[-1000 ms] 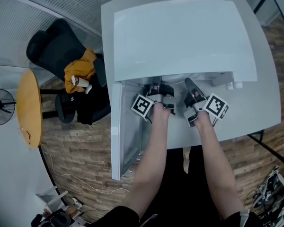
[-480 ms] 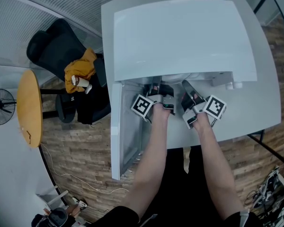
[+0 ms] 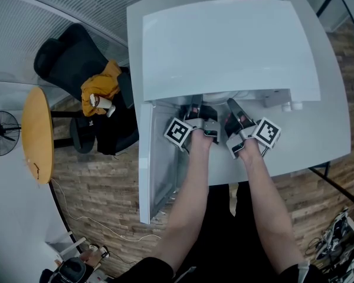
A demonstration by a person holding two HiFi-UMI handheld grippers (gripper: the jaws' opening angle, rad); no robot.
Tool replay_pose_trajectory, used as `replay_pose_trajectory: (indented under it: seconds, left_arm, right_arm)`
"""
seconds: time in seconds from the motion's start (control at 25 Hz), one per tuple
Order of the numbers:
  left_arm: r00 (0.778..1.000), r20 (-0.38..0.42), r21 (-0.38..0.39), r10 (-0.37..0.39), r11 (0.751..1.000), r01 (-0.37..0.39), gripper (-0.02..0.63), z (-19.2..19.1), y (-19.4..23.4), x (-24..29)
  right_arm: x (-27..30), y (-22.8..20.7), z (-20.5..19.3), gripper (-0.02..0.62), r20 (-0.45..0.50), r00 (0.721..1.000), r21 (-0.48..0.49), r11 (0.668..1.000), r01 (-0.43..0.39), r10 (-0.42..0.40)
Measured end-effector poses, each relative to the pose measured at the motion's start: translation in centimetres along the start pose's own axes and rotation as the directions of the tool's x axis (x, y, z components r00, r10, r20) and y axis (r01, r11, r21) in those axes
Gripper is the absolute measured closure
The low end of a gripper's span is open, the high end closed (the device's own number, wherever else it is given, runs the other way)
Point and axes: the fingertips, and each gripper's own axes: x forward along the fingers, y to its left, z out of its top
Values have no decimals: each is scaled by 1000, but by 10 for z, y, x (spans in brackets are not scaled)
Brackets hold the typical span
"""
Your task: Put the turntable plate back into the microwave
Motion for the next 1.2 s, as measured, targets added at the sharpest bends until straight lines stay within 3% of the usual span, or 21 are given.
replay_pose_trajectory:
  seconds: [0.28,0.56,0.64,0.76,1.2]
  left_arm:
    - [997,-72,14,-17,1000,18,517,-10,-7,-3]
    - [991,-133,51,15,999,-8,494,-25,-11,-22]
    - [990,-130,72,50,997,-40,506,-24,-6,-28]
    - [984,-139,102,115,990,-101,579,-24,8,-37]
    - [979,-143,124,147,984,-129,586,-23,17,-31]
  right_arm:
    - [-2,-1,10,561,52,998,-14,1000,28,-27]
    - [5,1,15,563,59,998,-34,999,35,-33]
    - [5,-1,15,561,50,998,-42,998,45,-43]
    - [3,-6,13,560,39,997,-51,997,62,-60]
    - [5,-16,16,555,27,993,-73,990,119,-117]
